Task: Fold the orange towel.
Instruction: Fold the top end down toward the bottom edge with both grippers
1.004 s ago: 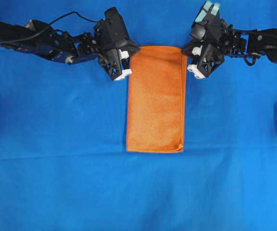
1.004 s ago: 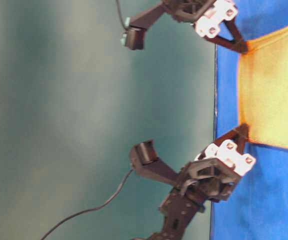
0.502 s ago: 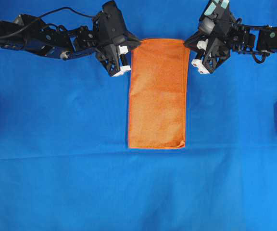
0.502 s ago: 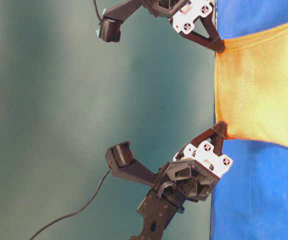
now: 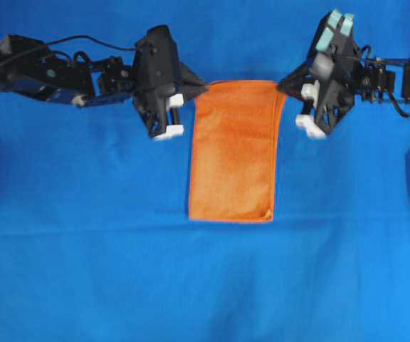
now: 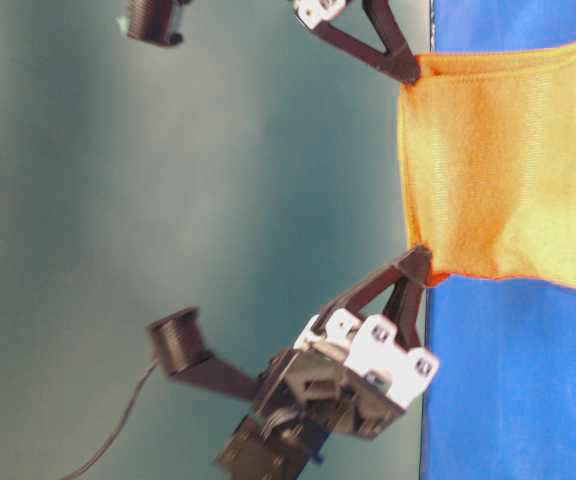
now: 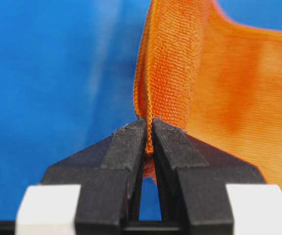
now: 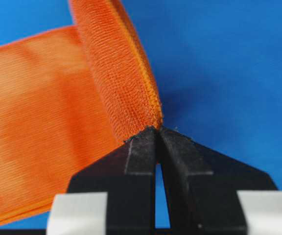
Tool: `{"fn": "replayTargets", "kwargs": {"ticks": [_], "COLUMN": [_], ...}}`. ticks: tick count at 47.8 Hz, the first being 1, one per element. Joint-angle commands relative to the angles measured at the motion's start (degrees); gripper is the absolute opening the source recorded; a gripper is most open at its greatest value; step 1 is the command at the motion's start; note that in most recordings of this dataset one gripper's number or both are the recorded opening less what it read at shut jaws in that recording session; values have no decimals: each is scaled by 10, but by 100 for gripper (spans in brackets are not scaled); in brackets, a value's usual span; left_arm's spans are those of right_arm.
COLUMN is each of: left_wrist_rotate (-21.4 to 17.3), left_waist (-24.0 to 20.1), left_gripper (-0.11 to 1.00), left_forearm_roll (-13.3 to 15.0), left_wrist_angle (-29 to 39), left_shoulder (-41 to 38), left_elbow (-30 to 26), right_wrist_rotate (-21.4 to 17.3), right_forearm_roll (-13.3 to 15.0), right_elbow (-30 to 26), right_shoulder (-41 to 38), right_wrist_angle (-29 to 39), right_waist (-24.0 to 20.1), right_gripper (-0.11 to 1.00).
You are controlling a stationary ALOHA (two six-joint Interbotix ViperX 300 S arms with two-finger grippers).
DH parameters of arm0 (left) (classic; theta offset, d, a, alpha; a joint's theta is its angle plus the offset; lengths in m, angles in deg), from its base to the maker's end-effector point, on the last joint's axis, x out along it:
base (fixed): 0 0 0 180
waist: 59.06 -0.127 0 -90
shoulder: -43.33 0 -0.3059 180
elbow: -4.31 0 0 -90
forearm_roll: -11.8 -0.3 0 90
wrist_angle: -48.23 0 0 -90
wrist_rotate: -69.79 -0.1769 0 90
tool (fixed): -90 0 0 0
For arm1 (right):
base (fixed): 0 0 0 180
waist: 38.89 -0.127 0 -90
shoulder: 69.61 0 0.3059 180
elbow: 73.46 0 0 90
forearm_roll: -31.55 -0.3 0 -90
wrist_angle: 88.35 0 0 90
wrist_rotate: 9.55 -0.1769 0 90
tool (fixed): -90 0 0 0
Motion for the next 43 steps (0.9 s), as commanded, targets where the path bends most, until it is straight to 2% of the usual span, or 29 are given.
{"fn": "replayTargets", "kwargs": {"ticks": [1, 10, 17, 24, 36, 43], "left_wrist_rotate": [4, 26, 30, 37, 86, 91], "left_waist": [29, 85, 125, 148, 182, 191], "left_gripper": [3, 3, 3, 3, 3, 3], "left_forearm_roll": [1, 0, 3, 4, 4, 4], "left_wrist_angle": [13, 28, 31, 27, 9, -4], "left_shoulder": [39, 47, 31, 0, -40, -53], "left_elbow": [8, 21, 20, 20, 15, 13], "right_wrist_rotate": [-7, -36, -62, -83, -118, -133], "right_forearm_roll": [-11, -19, -19, -19, -19, -20], "right_elbow": [0, 4, 2, 2, -10, -14], "right_shoulder": [25, 23, 1, -41, -104, -120], "right_wrist_angle": [11, 32, 48, 38, 0, -4], "right_waist": [-27, -106, -149, -167, -205, -215], "right_gripper": [3, 3, 3, 3, 3, 3]}}
